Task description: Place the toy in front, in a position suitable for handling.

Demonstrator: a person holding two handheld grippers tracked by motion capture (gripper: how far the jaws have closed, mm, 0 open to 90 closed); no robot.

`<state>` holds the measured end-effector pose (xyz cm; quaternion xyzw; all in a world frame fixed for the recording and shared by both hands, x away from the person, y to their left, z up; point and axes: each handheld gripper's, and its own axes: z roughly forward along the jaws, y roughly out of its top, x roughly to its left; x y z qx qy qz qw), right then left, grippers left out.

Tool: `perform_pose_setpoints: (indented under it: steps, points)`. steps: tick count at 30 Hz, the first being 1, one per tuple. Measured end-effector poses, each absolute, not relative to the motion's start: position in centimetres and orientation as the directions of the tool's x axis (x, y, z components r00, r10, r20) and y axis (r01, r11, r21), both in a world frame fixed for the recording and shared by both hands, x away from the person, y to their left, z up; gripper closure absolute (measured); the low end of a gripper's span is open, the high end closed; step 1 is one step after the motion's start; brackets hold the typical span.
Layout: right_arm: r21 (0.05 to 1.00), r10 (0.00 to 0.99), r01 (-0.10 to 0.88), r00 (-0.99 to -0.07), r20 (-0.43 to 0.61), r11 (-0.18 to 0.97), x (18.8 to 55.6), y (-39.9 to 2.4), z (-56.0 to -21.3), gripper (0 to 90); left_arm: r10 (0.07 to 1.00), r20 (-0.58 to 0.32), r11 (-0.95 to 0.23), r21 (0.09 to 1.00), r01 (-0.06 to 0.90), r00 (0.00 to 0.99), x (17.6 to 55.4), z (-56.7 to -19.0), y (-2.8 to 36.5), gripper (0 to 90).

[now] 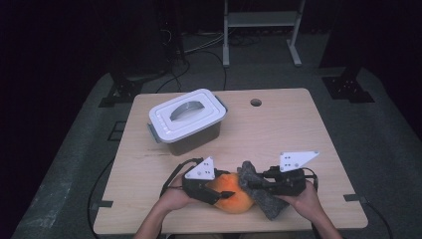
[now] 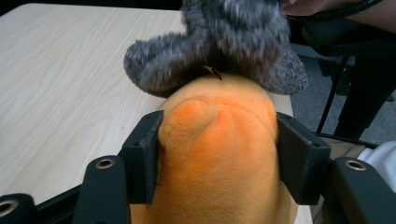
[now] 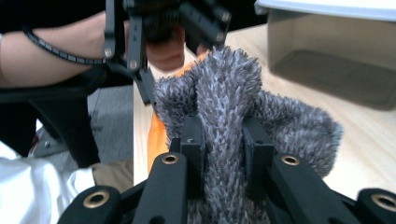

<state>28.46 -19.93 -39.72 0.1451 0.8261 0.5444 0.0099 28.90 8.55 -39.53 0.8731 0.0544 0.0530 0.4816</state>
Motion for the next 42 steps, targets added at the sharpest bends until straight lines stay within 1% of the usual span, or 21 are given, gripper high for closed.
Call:
perform_pose_setpoints:
  steps: [3,8,11,14,17,20,23,24,25,28,31,32,34,37,38,39,42]
  points:
    - [0.894,0.249,0.251,-0.954,0.165,0.371,28.7,-19.9,-40.6,73.7,0.149,0.021,-0.517,0.854,0.06,0.989,29.0,-39.7,8.7,39.4]
    - [0.875,0.271,0.273,-0.947,0.172,0.4,29.0,-20.3,-41.1,73.7,0.164,-0.002,-0.506,0.858,0.086,0.986,29.3,-39.6,9.2,39.5]
    - [0.882,0.277,0.257,-0.949,0.152,0.396,28.9,-20.1,-40.7,73.7,0.161,0.008,-0.509,0.857,0.076,0.987,29.1,-39.6,8.9,38.7]
    - [0.905,0.263,0.236,-0.954,0.145,0.354,28.5,-19.7,-39.9,73.7,0.166,0.016,-0.515,0.854,0.073,0.986,29.1,-39.6,8.6,37.8]
    - [0.898,0.262,0.214,-0.958,0.117,0.383,28.3,-19.0,-39.9,73.8,0.168,0.022,-0.527,0.847,0.072,0.985,29.1,-39.9,8.4,35.3]
    - [0.886,0.263,0.236,-0.955,0.136,0.399,28.6,-19.0,-40.9,74.1,0.154,-0.004,-0.538,0.839,0.087,0.988,29.2,-40.0,8.3,21.5]
    - [0.885,0.265,0.241,-0.954,0.141,0.398,28.7,-19.0,-41.1,74.1,0.153,-0.008,-0.542,0.835,0.091,0.988,29.4,-40.1,8.6,15.1]
    - [0.885,0.264,0.246,-0.953,0.146,0.396,28.7,-19.1,-41.2,74.0,0.153,-0.032,-0.542,0.833,0.111,0.988,29.6,-40.3,9.0,14.6]
    - [0.885,0.264,0.246,-0.953,0.146,0.396,28.7,-19.1,-41.2,74.0,0.153,-0.032,-0.542,0.833,0.111,0.988,29.6,-40.3,9.0,14.7]
    - [0.871,0.274,0.258,-0.95,0.15,0.418,28.9,-19.3,-41.7,74.0,0.137,-0.079,-0.551,0.823,0.142,0.987,30.2,-40.7,9.9,17.0]
    - [0.861,0.278,0.272,-0.947,0.16,0.429,29.0,-19.6,-42.1,74.0,0.141,-0.088,-0.539,0.828,0.151,0.986,30.4,-40.8,10.3,27.6]
    - [0.857,0.282,0.281,-0.945,0.168,0.431,29.1,-19.7,-42.2,74.0,0.141,-0.088,-0.535,0.831,0.151,0.986,30.4,-40.8,10.5,27.6]
    - [0.848,0.291,0.293,-0.941,0.173,0.442,29.2,-20.2,-42.3,74.0,0.142,-0.067,-0.532,0.836,0.133,0.988,30.3,-40.8,10.4,33.3]
    - [0.855,0.296,0.289,-0.94,0.169,0.431,29.1,-20.5,-41.9,74.0,0.147,-0.067,-0.527,0.839,0.136,0.987,30.2,-40.8,10.3,33.4]
    - [0.876,0.291,0.274,-0.943,0.163,0.398,28.8,-20.5,-41.3,74.0,0.149,-0.063,-0.522,0.843,0.132,0.987,30.1,-40.8,10.1,33.4]
    - [0.876,0.291,0.274,-0.943,0.163,0.398,28.8,-20.5,-41.3,74.0,0.149,-0.063,-0.522,0.843,0.132,0.987,30.1,-40.8,10.1,33.4]
    - [0.906,0.263,0.227,-0.955,0.135,0.358,28.3,-19.5,-39.9,74.0,0.144,-0.025,-0.523,0.847,0.098,0.989,29.6,-40.6,9.0,32.7]
